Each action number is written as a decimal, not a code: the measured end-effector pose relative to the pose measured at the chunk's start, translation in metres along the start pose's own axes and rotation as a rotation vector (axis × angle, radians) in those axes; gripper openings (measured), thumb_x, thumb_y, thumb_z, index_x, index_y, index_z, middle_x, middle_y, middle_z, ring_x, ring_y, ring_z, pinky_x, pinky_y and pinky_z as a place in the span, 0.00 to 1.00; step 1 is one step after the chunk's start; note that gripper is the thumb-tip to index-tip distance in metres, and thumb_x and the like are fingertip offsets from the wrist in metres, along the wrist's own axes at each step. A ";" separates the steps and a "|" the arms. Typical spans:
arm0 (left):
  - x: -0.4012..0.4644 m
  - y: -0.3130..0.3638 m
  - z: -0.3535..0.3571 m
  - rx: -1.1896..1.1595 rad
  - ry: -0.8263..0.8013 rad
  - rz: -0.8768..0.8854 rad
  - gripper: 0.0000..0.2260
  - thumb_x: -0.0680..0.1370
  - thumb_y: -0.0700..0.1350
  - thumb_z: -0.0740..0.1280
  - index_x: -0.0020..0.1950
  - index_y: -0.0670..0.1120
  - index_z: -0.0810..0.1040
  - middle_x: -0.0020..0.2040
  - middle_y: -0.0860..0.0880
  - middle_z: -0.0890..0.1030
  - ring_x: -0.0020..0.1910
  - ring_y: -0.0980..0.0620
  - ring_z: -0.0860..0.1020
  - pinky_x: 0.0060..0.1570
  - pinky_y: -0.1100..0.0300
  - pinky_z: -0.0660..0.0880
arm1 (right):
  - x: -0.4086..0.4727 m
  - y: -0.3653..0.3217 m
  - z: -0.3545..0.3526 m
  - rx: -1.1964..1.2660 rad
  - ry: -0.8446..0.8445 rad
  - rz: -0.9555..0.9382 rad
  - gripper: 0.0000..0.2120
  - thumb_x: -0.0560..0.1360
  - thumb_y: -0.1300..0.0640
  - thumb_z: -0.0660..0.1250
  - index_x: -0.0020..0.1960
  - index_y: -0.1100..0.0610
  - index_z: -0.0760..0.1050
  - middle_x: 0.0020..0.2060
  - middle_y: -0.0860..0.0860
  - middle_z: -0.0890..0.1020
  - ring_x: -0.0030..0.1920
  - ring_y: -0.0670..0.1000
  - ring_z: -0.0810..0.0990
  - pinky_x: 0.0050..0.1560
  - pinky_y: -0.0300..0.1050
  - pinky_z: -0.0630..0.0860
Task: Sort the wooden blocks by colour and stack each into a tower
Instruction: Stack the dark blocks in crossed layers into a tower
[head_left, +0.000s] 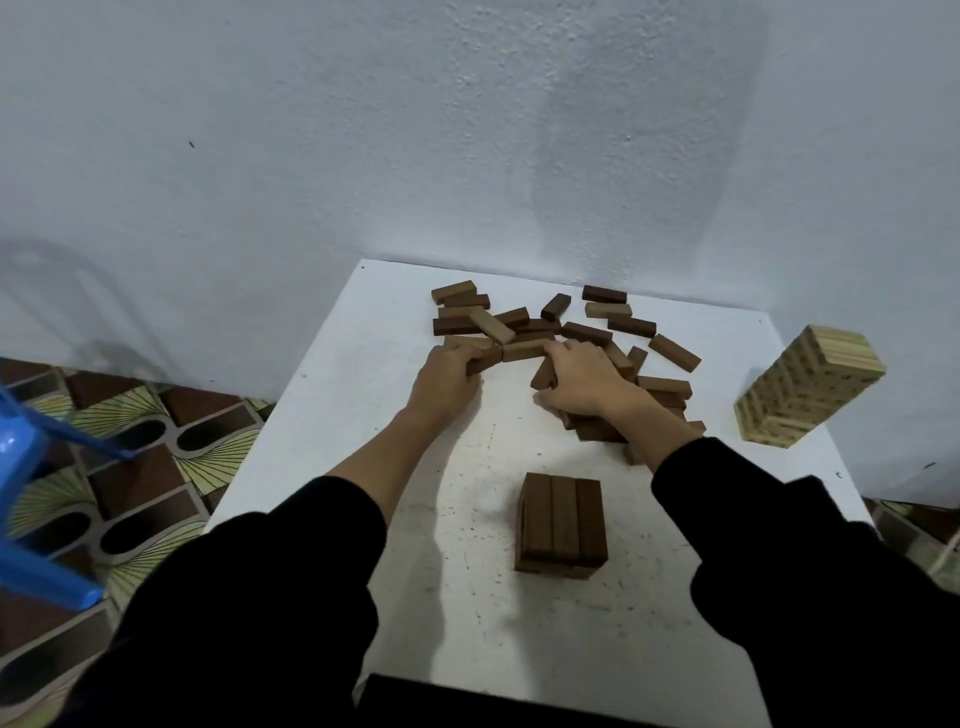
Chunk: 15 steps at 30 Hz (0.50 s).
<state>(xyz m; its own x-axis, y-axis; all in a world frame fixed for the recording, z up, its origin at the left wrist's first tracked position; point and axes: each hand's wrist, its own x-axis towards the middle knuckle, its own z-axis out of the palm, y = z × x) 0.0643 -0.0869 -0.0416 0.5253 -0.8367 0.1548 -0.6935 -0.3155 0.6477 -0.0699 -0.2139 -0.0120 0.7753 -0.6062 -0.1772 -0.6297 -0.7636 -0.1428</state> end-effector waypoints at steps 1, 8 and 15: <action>0.001 0.001 0.000 -0.039 0.014 -0.023 0.15 0.74 0.32 0.65 0.58 0.40 0.80 0.56 0.44 0.80 0.54 0.44 0.77 0.54 0.55 0.73 | 0.004 0.000 0.002 -0.027 -0.016 0.011 0.30 0.70 0.50 0.69 0.68 0.58 0.64 0.63 0.58 0.72 0.65 0.60 0.67 0.69 0.58 0.60; -0.013 -0.011 0.003 -0.135 0.149 -0.202 0.03 0.73 0.36 0.66 0.41 0.37 0.77 0.41 0.42 0.79 0.39 0.48 0.73 0.35 0.61 0.66 | 0.005 -0.017 0.004 -0.142 0.010 -0.119 0.26 0.70 0.49 0.69 0.64 0.57 0.67 0.64 0.54 0.70 0.69 0.57 0.61 0.72 0.66 0.44; -0.035 -0.017 0.010 -0.202 0.164 -0.232 0.04 0.73 0.39 0.66 0.45 0.41 0.80 0.47 0.48 0.76 0.50 0.48 0.74 0.48 0.55 0.73 | 0.014 -0.039 0.012 -0.182 0.174 -0.395 0.29 0.70 0.49 0.73 0.65 0.58 0.67 0.72 0.54 0.64 0.65 0.54 0.64 0.67 0.50 0.62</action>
<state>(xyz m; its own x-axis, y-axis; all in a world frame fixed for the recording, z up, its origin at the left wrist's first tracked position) 0.0526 -0.0564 -0.0651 0.7410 -0.6649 0.0936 -0.4435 -0.3800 0.8117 -0.0346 -0.1901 -0.0204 0.9605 -0.2773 0.0244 -0.2776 -0.9607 0.0097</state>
